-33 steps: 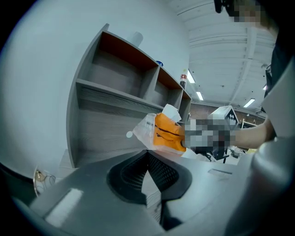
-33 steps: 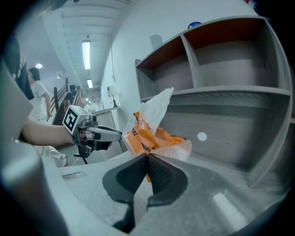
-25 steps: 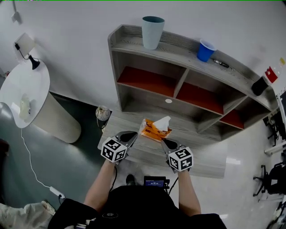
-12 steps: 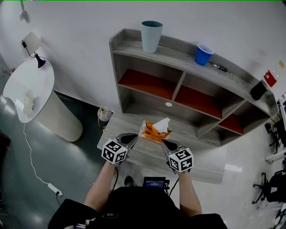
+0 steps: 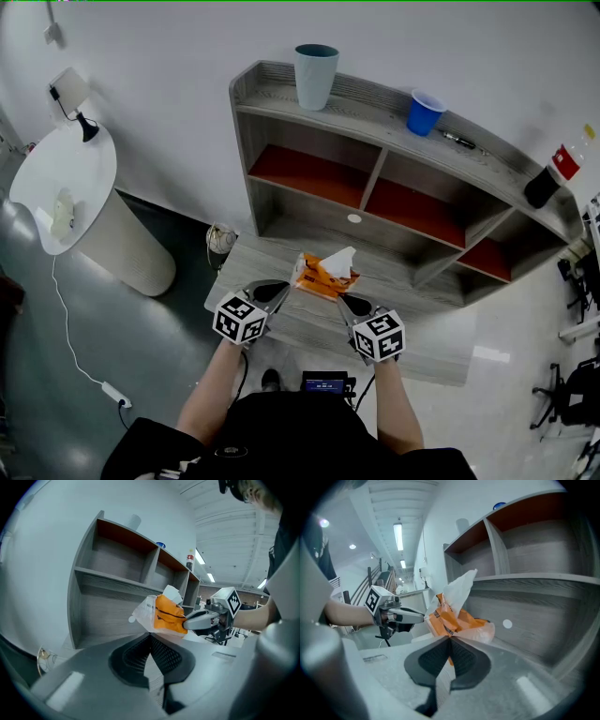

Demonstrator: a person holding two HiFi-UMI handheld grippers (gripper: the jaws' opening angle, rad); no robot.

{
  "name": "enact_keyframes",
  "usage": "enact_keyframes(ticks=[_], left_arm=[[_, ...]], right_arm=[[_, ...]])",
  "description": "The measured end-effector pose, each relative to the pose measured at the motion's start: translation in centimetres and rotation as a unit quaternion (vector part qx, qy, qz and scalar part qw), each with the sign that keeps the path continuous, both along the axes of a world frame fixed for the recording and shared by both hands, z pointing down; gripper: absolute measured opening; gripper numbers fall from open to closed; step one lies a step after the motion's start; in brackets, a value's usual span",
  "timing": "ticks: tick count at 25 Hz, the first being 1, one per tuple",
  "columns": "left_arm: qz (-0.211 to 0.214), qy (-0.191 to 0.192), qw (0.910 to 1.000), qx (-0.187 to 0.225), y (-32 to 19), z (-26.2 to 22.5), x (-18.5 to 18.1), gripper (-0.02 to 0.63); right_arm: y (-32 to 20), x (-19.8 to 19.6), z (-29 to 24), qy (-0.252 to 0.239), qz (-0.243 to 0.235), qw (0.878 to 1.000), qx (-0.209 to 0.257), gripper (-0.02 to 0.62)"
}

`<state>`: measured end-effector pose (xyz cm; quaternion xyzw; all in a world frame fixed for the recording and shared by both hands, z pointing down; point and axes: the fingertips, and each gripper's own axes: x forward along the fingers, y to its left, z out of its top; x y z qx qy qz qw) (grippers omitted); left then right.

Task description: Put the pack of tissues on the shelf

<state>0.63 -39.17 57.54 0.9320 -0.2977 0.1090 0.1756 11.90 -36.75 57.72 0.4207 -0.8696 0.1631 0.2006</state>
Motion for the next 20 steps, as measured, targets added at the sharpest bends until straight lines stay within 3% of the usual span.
enact_keyframes(ticks=[10, 15, 20], left_arm=[[-0.022, 0.007, 0.9997, -0.009, 0.9, -0.6, 1.0, 0.002], [-0.05, 0.01, 0.9986, -0.017, 1.4, -1.7, 1.5, 0.002], [-0.052, 0.001, 0.9986, -0.007, 1.5, -4.6, 1.6, 0.002]], right_arm=[[1.0, 0.8, -0.1, 0.006, -0.02, 1.0, -0.006, 0.005], [1.6, 1.1, -1.5, 0.015, -0.053, 0.998, 0.001, 0.005], [1.1, 1.2, -4.3, 0.029, -0.084, 0.996, 0.012, 0.005]])
